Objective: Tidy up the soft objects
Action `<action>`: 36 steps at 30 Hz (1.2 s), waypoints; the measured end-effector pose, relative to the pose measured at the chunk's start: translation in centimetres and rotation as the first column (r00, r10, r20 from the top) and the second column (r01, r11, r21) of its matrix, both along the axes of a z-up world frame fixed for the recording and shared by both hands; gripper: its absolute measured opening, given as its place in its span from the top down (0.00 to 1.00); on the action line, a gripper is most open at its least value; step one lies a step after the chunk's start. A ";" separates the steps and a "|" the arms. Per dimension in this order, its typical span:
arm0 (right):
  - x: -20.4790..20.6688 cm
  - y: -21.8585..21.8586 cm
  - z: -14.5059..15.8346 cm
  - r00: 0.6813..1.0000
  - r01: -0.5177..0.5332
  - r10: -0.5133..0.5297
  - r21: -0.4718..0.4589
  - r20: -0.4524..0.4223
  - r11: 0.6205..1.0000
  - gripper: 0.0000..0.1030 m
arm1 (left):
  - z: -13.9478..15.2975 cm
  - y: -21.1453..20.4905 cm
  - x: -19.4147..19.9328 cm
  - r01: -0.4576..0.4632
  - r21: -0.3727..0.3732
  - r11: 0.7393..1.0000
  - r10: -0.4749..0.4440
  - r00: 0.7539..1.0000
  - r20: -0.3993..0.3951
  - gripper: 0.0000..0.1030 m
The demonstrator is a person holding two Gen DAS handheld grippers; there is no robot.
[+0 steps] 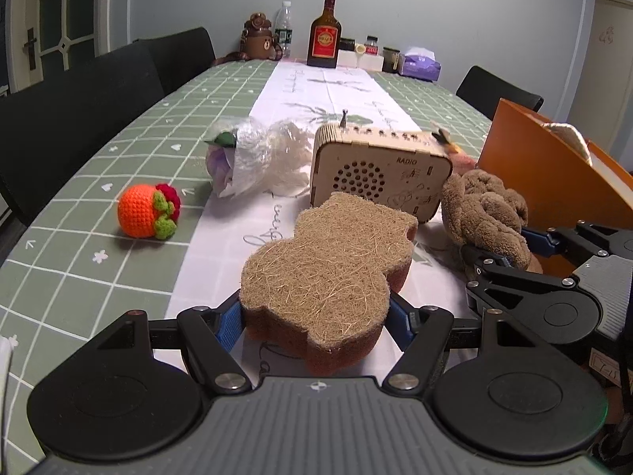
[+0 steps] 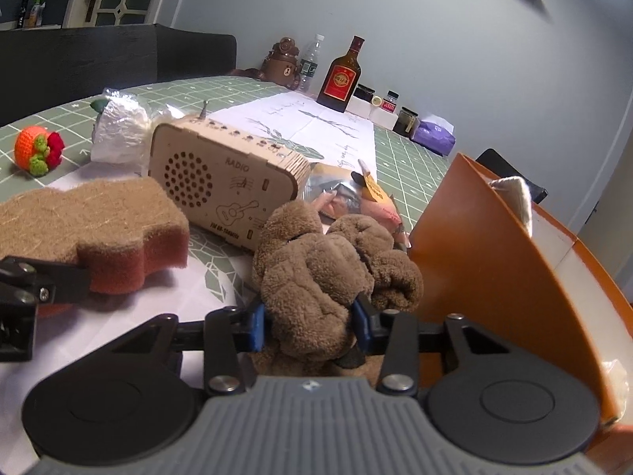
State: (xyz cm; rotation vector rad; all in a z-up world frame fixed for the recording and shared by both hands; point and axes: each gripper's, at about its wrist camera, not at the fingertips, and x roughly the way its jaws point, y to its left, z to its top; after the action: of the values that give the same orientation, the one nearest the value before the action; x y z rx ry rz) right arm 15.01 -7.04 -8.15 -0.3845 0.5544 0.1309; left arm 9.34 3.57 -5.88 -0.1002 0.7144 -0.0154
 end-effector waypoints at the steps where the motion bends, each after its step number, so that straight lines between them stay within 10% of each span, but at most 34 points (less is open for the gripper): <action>1: -0.2 -0.1 0.3 1.000 -0.002 0.002 0.007 0.002 1.000 0.60 | 0.2 0.1 -0.2 -0.003 -0.002 1.000 0.003 1.000 0.006 0.21; 17: -6.7 -1.0 6.0 0.988 -0.125 0.111 0.133 0.110 0.983 0.60 | 3.3 0.8 -4.1 -0.022 -0.032 0.999 0.025 0.994 0.102 0.21; 36: -8.2 -8.5 14.7 0.961 -0.136 0.139 -0.027 0.239 0.990 0.60 | 12.8 -6.1 -2.9 0.090 -0.047 0.995 -0.071 0.949 0.308 0.21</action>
State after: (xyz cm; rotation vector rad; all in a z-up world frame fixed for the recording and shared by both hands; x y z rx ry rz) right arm 6.83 -15.58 6.56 -0.4419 0.2883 0.2124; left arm 6.40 -2.50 6.96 -0.1236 0.4068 -0.1285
